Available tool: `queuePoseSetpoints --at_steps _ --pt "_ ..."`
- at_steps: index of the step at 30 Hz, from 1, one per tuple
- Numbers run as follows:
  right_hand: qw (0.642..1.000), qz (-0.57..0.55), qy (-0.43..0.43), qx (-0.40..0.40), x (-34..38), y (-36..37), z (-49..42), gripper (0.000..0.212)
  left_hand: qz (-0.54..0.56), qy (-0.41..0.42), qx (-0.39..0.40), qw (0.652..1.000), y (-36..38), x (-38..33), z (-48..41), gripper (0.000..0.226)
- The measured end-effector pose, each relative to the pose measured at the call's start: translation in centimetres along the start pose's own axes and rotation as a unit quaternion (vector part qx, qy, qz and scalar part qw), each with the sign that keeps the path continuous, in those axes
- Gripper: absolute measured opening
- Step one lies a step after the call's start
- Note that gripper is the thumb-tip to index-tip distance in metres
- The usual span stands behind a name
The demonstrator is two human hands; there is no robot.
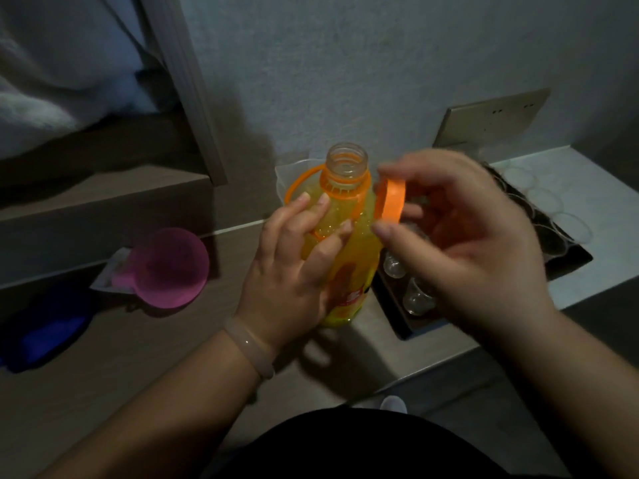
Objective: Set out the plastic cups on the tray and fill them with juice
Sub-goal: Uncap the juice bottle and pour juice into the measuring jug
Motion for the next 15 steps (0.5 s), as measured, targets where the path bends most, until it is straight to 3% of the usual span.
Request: queuePoseSetpoints --at_steps 5,12,15 --pt "0.998 -0.062 0.009 -0.009 -1.6 0.9 4.6 0.028 -0.007 0.016 0.0 1.0 -0.1 0.1 -0.1 0.052" --pt "0.989 0.087 0.1 0.064 -8.3 4.9 10.8 0.034 -0.015 0.018 -0.006 1.0 0.0 0.1 0.0 0.055" --pt "0.974 0.136 0.117 0.138 -10.9 7.2 12.2 0.017 -0.012 0.018 -0.006 1.0 0.0 0.2 0.0 0.055"
Point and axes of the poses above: each hand's wrist, its own z-axis away from the middle knuckle, its own y-axis out of the palm, x = y × z, the point moved 7 cm from there along -z, towards the middle knuckle, and after that the axes turned 9 degrees about z, right-handed, at the moved point
